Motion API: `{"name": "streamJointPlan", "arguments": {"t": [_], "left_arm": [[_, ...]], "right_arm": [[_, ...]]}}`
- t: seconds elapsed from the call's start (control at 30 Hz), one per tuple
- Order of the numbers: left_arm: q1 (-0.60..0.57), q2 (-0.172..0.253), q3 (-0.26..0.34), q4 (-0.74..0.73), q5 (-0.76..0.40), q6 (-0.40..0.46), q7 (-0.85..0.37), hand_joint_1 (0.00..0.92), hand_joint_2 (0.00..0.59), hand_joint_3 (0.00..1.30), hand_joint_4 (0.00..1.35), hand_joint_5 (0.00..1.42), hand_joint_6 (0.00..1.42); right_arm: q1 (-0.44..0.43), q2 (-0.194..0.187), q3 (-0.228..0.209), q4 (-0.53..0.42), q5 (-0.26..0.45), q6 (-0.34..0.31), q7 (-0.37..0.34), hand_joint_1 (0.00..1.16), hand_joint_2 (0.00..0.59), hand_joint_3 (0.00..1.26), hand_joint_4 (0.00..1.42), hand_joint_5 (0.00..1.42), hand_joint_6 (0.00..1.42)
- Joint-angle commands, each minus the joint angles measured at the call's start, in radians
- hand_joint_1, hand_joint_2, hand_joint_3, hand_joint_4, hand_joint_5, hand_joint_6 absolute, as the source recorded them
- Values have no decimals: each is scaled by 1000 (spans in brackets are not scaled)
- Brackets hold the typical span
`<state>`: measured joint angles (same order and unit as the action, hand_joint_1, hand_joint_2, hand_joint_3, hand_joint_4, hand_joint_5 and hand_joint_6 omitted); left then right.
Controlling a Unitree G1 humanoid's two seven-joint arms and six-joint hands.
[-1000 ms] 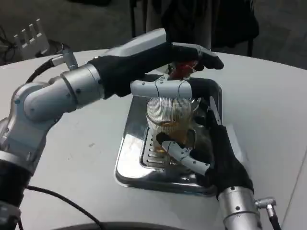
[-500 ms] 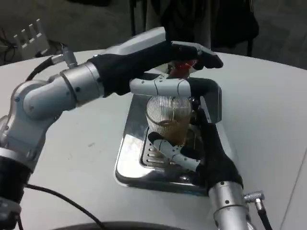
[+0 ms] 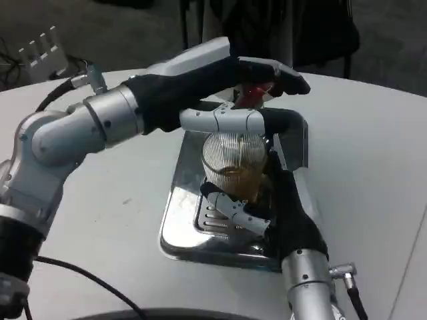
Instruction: Grasp the cup under the faucet to collect the drink, then remove the cup.
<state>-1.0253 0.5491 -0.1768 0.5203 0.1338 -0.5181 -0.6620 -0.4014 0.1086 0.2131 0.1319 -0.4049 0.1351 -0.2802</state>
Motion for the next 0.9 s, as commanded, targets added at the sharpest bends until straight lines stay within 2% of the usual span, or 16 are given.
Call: {"name": "streamJointPlan", "arguments": {"t": [0.03, 0.57, 0.9], "left_arm": [[-15, 19, -15, 18, 44, 3, -13, 0, 61, 304, 238, 243, 280], [-25, 20, -18, 35, 93, -48, -2, 0, 67, 304, 238, 243, 280], [-27, 18, -8, 40, 88, -46, 3, 0, 66, 304, 238, 243, 280]], "right_arm": [[-12, 13, 3, 18, 5, -21, -15, 762, 190, 0, 60, 168, 158], [-46, 31, 2, 84, 13, -36, -43, 760, 188, 0, 66, 170, 158], [-70, 57, 17, 110, 5, -12, -82, 751, 191, 0, 68, 170, 158]]}}
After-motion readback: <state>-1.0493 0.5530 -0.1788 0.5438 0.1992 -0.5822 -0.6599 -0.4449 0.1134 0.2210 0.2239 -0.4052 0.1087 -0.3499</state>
